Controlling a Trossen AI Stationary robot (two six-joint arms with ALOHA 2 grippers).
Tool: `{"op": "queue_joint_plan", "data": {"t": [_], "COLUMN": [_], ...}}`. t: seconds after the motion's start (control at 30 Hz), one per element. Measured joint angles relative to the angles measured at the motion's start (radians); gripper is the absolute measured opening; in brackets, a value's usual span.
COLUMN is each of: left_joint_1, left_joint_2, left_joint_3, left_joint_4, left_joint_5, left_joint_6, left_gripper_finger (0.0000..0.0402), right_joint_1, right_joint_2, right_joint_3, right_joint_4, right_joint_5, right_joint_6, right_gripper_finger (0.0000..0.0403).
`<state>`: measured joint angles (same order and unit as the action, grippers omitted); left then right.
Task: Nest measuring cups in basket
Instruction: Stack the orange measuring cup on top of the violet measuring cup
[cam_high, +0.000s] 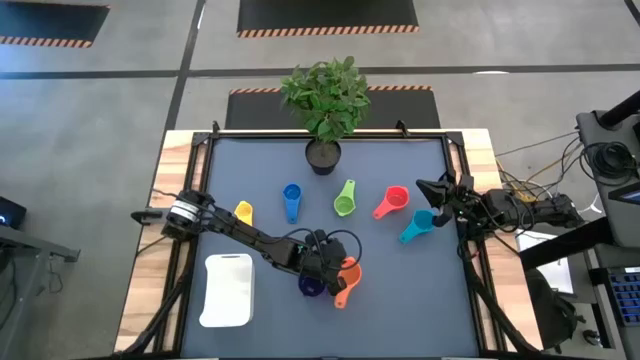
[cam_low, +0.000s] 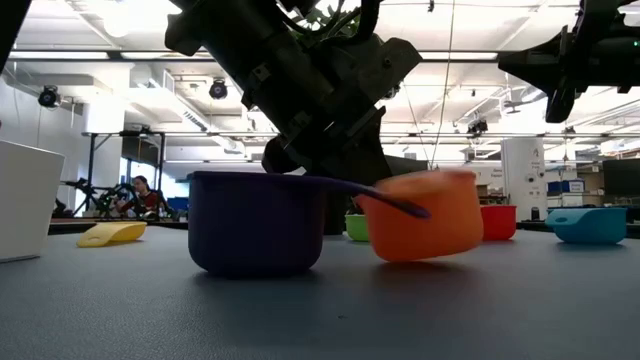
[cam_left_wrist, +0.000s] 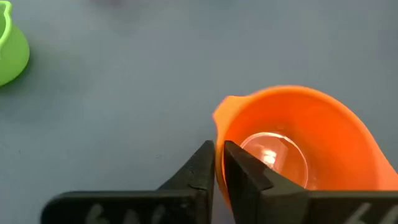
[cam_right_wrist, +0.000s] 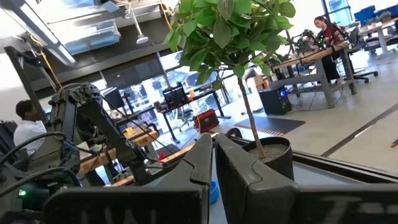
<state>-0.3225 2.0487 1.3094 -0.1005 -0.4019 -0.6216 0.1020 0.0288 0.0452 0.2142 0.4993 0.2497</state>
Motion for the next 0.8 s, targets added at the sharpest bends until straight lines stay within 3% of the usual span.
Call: {"op": "queue_joint_plan", "data": {"t": [0.8], "left_joint_1": [0.004], "left_joint_2": [-0.033], "left_joint_3": [-0.001], "left_joint_4": [0.038], "left_joint_5": [-0.045], "left_joint_6": [-0.018], "left_gripper_finger": [0.0], "right_joint_1": [0.0], "right_joint_2": [0.0], "right_joint_3": [0.0], "right_joint_4": [-0.001], "right_joint_5": [0.0], "right_joint_6": [0.0], "right_gripper_finger": [0.0009]}}
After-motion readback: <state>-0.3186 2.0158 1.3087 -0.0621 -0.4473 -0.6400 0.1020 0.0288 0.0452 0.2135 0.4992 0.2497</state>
